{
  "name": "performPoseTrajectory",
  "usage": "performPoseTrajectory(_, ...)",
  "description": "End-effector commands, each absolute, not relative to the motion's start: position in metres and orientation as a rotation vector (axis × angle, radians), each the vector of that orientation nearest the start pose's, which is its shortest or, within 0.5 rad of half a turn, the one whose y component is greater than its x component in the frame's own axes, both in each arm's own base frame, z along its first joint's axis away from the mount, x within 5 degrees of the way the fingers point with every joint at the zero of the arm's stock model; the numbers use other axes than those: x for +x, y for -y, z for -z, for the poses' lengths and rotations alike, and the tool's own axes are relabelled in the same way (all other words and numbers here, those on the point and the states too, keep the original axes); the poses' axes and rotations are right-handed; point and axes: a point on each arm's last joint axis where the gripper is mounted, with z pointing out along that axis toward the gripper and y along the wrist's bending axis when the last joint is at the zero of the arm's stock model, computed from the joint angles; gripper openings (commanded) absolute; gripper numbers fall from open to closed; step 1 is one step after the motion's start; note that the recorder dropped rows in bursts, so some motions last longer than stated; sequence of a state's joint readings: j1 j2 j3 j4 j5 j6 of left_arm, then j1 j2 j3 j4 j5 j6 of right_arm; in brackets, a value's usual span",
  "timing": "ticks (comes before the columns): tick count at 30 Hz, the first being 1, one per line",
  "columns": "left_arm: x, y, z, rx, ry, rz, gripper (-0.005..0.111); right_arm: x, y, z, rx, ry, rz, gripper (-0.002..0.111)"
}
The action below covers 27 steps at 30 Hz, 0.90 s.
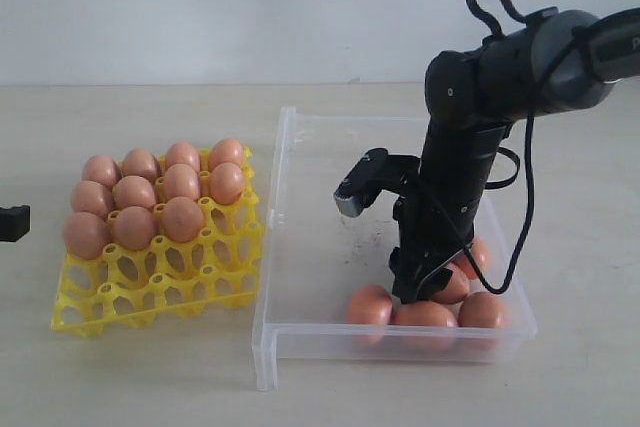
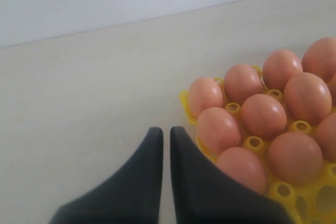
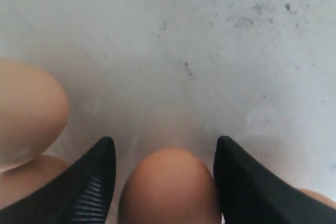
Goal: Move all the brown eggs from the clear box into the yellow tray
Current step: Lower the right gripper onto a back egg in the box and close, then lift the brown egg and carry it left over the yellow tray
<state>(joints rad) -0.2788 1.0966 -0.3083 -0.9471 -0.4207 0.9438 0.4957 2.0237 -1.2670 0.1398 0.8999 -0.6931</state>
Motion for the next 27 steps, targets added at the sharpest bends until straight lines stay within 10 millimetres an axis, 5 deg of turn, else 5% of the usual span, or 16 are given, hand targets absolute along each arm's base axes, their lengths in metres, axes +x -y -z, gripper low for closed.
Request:
performPoseTrajectory(1,0.188,0.022,-0.21,0.095,-1.988,-0.182,0.004,0.319,-0.18,-0.121,-1.632,-2.729,-0.155,0.034)
performPoseTrajectory(4,0.188,0.022,-0.21,0.096,-1.99,-0.18,0.004,0.32,-0.179,-0.119,-1.632,-2.736,-0.143,0.0)
performPoseTrajectory(10,0.188,0.022,-0.21,0.096,-1.99,-0.18,0.004,0.334,-0.18,-0.128,-1.422,-2.733,-0.048,0.0)
performPoseTrajectory(18,0.188,0.022,-0.21,0.096,-1.99,-0.18,0.004,0.352,-0.193,-0.182,-1.053,-2.418,-0.136,0.0)
performPoseTrajectory(23,0.189,0.022,-0.211,0.091,-1.982,-0.188,0.004,0.347,-0.204,-0.206,-0.89,-2.196,-0.24,0.0)
performPoseTrajectory(27,0.189,0.022,-0.211,0.09,-1.98,-0.191,0.004,0.335,-0.224,-0.206,-0.888,-2.067,-0.234,0.0)
